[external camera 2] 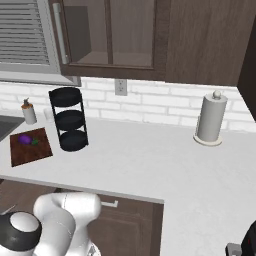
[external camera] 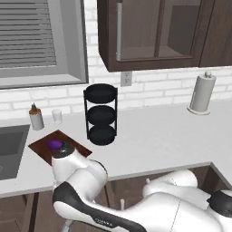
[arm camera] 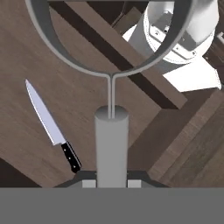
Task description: Place the appropriate cutting tool for cutting the eggplant skin on the cutting board.
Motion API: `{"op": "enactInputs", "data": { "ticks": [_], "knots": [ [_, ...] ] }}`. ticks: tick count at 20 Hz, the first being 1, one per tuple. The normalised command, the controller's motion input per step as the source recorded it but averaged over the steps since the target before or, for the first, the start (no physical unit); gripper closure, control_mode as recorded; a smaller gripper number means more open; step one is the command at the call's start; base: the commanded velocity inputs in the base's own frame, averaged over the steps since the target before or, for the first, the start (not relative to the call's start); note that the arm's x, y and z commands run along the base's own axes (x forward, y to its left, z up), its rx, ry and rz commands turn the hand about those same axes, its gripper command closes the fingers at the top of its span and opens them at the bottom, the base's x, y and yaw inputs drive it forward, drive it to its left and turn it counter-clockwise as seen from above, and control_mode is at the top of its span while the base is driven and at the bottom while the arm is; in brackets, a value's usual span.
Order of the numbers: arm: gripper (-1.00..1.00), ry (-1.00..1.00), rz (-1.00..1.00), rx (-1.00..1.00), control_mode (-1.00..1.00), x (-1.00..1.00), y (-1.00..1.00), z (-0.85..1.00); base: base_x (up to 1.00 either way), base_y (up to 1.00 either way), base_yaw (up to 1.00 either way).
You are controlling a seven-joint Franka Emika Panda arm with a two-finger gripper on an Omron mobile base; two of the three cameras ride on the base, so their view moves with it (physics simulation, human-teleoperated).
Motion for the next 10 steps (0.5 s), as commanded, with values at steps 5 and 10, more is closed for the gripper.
{"op": "enactInputs", "data": {
  "ticks": [5,10],
  "knots": [
    [1.00,-0.07,-0.06,-0.14,-1.00,0.65,0.11,0.79,0.00,0.00,0.00],
    [1.00,0.02,-0.04,-0.06,-1.00,1.00,0.22,0.30,0.00,0.00,0.00]
  ]
}}
